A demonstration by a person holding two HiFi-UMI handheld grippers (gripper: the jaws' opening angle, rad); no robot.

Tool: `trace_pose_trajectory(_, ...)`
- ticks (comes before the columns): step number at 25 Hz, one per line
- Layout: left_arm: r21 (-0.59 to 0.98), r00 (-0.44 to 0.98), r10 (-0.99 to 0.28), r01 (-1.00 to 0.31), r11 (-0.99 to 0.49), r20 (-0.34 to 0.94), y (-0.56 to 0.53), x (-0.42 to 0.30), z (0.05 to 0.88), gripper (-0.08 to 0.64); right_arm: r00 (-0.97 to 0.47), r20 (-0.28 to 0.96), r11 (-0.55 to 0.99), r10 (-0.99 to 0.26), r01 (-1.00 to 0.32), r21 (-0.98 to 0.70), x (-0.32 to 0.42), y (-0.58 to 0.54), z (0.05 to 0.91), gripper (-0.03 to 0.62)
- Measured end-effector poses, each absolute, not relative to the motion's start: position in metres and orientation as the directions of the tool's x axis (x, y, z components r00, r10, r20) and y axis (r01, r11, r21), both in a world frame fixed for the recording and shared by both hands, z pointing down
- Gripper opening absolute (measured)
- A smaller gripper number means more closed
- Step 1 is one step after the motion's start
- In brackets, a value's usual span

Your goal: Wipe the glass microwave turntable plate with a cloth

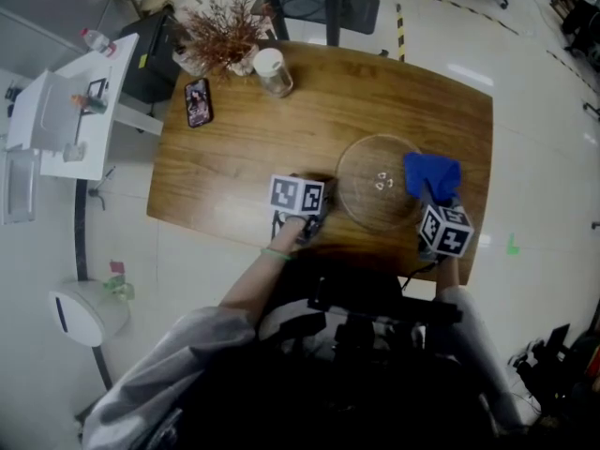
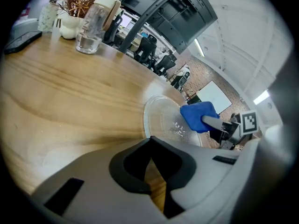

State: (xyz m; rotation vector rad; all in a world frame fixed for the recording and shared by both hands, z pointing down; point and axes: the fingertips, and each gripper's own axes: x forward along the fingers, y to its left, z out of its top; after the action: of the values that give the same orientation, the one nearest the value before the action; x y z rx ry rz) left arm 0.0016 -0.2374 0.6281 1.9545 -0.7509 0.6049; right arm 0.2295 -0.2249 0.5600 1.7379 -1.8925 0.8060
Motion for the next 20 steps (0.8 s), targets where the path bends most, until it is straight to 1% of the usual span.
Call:
trace_pose_trajectory(6, 0.576, 0.686, -0.266, -0.719, -0.389, 0.677, -0.238, 0.001, 0.629, -0.006, -0.187, 0.684, 0.081, -0.705, -0.979, -0.184, 0.201, -0.183, 0.569, 0.081)
trace_pose_trajectory(11, 0.562, 0.677, -0.278, -0.727, -0.394, 0.681, -0.238, 0.000, 0.629, -0.006, -0.263, 0.692, 0.146, -0.673, -0.964, -0.224, 0.174, -0.157, 0.569, 0.081)
trace_pose_trajectory(20, 0.561, 0.676, -0.278, -0.729, -0.393, 0.683, -0.239, -0.001, 0.629, -0.006, -0.368, 0.716, 0.298, -0.593, -0.927, -0.229, 0.128, -0.122, 0.568, 0.080)
